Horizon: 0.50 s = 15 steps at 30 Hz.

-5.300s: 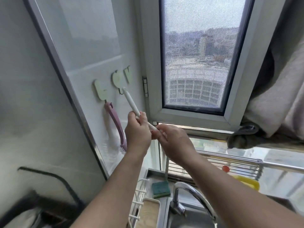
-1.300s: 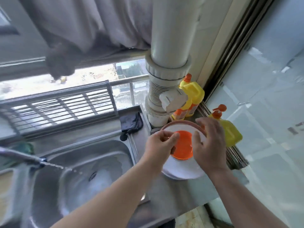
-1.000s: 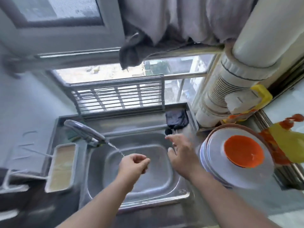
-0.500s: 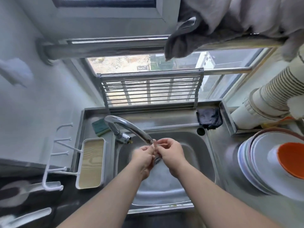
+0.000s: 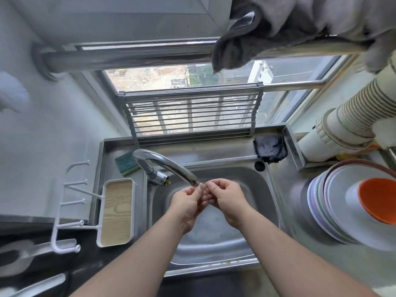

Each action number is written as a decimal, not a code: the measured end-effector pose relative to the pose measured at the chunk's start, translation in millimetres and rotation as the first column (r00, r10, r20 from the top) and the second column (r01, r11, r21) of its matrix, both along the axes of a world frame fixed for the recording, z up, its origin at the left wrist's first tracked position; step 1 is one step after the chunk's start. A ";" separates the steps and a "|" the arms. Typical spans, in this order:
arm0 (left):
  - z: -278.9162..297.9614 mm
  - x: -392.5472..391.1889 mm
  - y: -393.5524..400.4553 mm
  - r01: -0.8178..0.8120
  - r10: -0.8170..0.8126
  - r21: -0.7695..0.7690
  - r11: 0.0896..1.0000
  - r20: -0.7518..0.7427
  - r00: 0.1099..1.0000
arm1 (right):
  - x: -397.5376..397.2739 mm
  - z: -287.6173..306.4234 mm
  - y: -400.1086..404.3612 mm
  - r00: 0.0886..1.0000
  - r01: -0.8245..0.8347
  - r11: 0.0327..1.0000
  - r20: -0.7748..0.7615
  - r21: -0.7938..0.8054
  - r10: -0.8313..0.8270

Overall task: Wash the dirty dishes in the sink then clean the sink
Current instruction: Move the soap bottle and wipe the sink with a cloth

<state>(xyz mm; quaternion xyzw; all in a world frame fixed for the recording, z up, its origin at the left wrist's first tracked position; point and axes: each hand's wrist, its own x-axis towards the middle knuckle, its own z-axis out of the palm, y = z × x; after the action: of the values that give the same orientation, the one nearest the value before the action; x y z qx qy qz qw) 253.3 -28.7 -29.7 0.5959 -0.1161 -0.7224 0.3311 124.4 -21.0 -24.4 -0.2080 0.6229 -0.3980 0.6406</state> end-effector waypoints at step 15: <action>-12.4 32.1 3.7 -0.201 0.187 0.112 0.973 0.121 0.975 | 15.2 -9.2 6.4 0.994 -0.105 0.991 0.023 0.078 0.103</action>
<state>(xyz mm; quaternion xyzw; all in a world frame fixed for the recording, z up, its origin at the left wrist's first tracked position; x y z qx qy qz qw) 285.3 -25.0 -42.1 0.6626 -0.0303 -0.6584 0.3559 139.6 -14.6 -33.5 -0.2108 0.6206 -0.3410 0.6739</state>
